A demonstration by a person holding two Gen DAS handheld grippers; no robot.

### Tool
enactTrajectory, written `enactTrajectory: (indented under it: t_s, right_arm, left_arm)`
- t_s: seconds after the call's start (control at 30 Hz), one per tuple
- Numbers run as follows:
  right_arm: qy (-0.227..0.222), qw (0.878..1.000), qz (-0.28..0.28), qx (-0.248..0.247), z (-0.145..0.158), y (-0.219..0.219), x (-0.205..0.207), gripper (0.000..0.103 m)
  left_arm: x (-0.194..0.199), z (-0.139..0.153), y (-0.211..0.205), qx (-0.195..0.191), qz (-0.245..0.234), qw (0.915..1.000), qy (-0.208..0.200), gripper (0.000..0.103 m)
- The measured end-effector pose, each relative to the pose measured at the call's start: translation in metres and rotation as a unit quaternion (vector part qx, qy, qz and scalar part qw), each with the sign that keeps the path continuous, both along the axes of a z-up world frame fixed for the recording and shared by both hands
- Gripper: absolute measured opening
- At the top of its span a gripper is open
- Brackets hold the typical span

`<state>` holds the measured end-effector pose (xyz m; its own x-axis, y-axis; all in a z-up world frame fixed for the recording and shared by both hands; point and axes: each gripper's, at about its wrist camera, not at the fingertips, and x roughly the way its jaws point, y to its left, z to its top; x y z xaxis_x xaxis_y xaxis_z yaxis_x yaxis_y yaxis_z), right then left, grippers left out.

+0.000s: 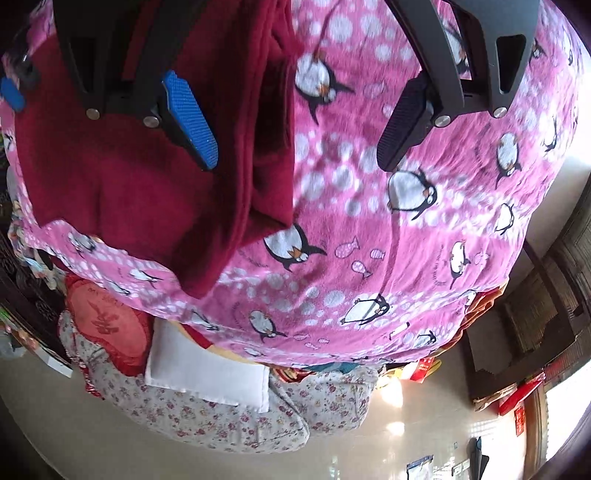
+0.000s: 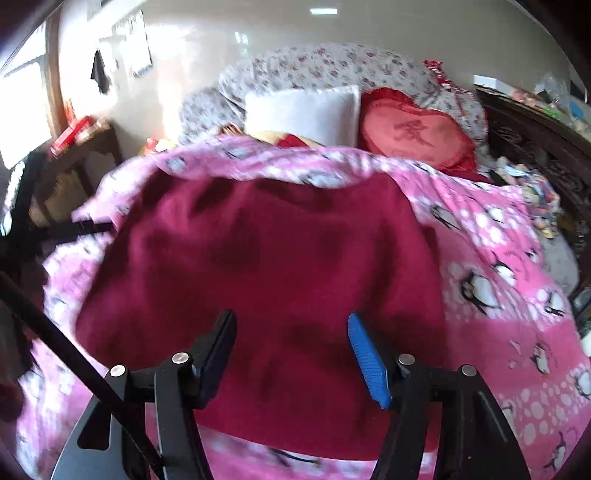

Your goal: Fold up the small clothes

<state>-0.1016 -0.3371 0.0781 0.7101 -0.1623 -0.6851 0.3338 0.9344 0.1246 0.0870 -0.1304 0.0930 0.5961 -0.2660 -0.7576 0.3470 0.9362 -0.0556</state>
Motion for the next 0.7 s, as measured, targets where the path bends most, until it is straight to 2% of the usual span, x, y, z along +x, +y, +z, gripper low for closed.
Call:
enactTrajectory:
  t_s: [0.07, 0.13, 0.2, 0.27, 0.37, 0.57, 0.63, 0.7]
  right_arm:
    - [-0.008, 1.000, 0.006, 0.017, 0.008, 0.003, 0.008, 0.068]
    - [-0.016, 1.000, 0.012, 0.012, 0.016, 0.008, 0.021, 0.068]
    - [-0.022, 0.999, 0.022, 0.011, 0.021, 0.013, 0.038, 0.062]
    - [-0.024, 0.999, 0.030, 0.011, 0.023, 0.017, 0.055, 0.039]
    - [-0.024, 0.999, 0.030, 0.006, 0.021, 0.021, 0.087, 0.038]
    - [-0.007, 0.999, 0.034, 0.032, -0.003, 0.023, 0.150, 0.038]
    - [0.013, 0.998, 0.038, 0.046, -0.017, 0.025, 0.170, 0.039]
    - [0.038, 0.998, 0.032, 0.036, -0.028, 0.029, 0.188, 0.040]
  left_arm:
    - [-0.010, 0.003, 0.006, -0.003, -0.004, 1.0000, -0.002, 0.088]
    - [-0.019, 0.003, 0.013, -0.009, -0.007, 0.9999, 0.002, 0.088]
    - [-0.027, -0.002, 0.022, -0.019, -0.006, 0.9997, 0.013, 0.088]
    - [-0.033, -0.009, 0.031, -0.025, 0.000, 0.9995, 0.020, 0.088]
    - [-0.039, -0.023, 0.044, -0.030, 0.008, 0.9989, 0.035, 0.088]
    - [-0.040, -0.037, 0.058, -0.058, 0.028, 0.9964, 0.056, 0.088]
    - [-0.039, -0.038, 0.058, -0.059, 0.030, 0.9960, 0.059, 0.088]
    - [-0.040, -0.037, 0.059, -0.058, 0.028, 0.9962, 0.058, 0.088]
